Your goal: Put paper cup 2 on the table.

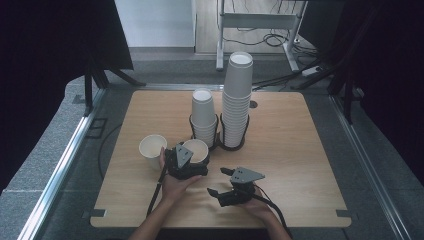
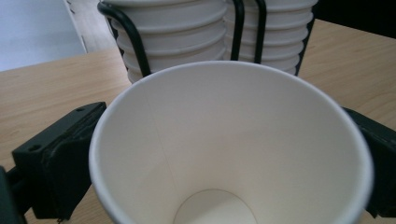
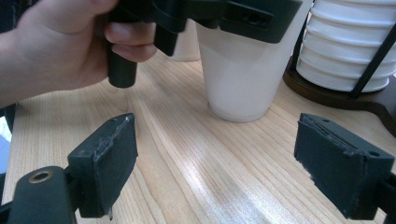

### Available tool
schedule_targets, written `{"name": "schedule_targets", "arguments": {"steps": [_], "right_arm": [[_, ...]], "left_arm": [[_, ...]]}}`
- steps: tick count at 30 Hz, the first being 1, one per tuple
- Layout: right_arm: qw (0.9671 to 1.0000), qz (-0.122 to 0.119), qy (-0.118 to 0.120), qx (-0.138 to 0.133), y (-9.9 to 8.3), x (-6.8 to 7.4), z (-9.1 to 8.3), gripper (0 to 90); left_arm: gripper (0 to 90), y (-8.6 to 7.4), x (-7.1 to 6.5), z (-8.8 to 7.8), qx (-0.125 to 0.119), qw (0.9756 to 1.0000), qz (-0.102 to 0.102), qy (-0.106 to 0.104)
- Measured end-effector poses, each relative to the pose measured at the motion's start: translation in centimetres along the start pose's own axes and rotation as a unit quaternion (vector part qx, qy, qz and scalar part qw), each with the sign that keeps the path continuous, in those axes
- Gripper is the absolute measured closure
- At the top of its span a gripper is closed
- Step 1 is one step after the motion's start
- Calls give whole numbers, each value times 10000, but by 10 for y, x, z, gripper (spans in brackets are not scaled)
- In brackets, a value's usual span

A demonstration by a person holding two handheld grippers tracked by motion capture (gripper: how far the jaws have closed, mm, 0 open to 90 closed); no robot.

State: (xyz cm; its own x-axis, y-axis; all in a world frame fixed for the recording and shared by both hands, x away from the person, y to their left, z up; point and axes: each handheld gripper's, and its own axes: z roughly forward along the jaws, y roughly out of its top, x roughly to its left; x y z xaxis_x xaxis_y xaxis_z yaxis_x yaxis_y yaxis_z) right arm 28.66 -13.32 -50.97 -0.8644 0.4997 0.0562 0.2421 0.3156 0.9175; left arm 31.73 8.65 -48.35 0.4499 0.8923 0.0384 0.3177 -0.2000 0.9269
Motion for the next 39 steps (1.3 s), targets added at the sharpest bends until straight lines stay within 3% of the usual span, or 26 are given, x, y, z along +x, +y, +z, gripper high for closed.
{"name": "schedule_targets", "arguments": {"steps": [5,11,20,27,31,34,39], "right_arm": [[10000,-47,-57,-22,0,1,-1,133],[10000,-43,-30,-79,2,0,-2,133],[9999,-8,-29,-129,3,-4,-6,135],[9998,12,-125,-156,5,-6,-13,135],[9996,61,-192,-185,4,-9,-20,135],[9993,121,-273,-205,3,-12,-29,137],[9984,259,-428,-269,-4,-20,-47,145]], "left_arm": [[0,3,-5,-9,-35,10000,74,37],[0,7,-3,-19,-14,10000,-37,-14],[0,8,-4,-37,237,9995,57,-216],[0,4,7,-61,322,9993,16,-175],[0,1,14,-73,332,9989,12,-316],[8,4,19,-76,493,9974,143,-510],[9,-1,22,-86,589,9944,147,-861]]}}
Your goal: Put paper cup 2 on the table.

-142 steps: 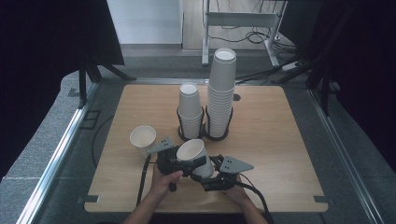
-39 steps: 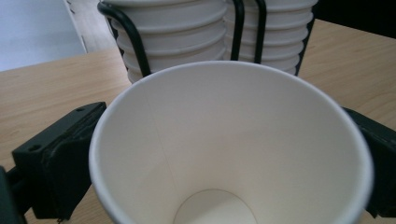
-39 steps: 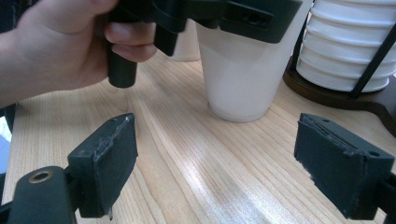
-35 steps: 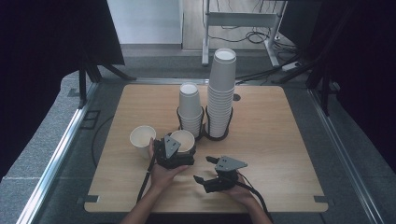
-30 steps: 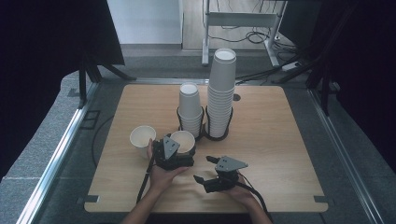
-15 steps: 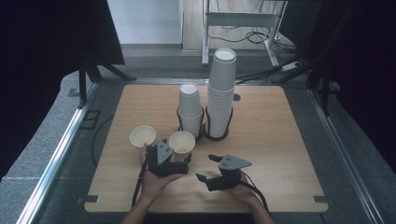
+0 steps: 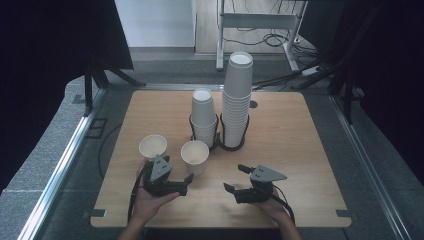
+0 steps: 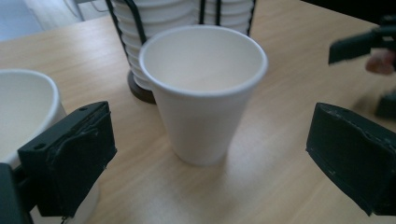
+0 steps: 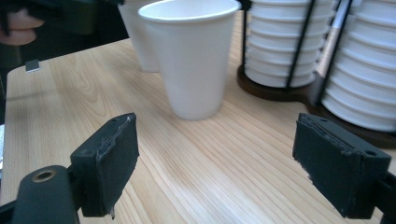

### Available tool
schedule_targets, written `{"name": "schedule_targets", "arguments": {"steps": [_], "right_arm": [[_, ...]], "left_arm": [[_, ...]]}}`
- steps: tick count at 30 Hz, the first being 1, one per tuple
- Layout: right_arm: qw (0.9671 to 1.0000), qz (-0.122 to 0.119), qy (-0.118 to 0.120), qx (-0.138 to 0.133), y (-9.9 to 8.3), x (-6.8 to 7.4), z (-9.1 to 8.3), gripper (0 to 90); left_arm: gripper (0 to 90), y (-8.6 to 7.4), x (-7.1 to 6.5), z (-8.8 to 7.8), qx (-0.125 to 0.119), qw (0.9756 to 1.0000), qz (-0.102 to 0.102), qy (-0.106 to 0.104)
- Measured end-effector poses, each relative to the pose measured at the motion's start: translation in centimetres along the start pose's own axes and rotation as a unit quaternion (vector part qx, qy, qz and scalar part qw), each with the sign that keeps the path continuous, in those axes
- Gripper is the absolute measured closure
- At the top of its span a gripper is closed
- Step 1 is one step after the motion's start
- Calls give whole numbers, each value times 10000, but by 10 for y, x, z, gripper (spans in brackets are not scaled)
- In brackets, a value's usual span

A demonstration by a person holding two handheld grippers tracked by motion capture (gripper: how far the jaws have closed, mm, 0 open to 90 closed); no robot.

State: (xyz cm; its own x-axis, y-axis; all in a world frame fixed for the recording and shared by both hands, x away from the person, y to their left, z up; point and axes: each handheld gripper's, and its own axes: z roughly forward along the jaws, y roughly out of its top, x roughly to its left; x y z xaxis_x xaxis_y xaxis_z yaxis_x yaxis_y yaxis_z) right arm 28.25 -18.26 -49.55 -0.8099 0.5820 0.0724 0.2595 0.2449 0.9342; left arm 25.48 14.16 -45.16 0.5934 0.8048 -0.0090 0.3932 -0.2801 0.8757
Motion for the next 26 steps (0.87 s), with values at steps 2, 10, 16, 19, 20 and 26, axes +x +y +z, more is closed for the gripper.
{"name": "schedule_targets", "arguments": {"steps": [2,10,16,19,20,26], "right_arm": [[10000,3,-85,4,-4,-3,-8,148],[9991,50,-414,-29,-10,-13,-33,159],[9981,-70,-615,47,-13,-18,-39,162],[9980,-33,-632,40,-14,-20,-41,164],[9980,-36,-636,27,-14,-20,-41,164],[9980,-100,-622,10,-12,-17,-40,162]], "left_arm": [[15,-8,-1,-3,54,9998,11,-183],[34,-33,-3,4,325,9977,100,-590],[40,-32,-3,7,311,9975,85,-629],[42,-31,-2,6,274,9974,61,-665],[43,-31,-2,6,274,9972,56,-696],[42,-30,-3,7,285,9971,56,-698]]}}
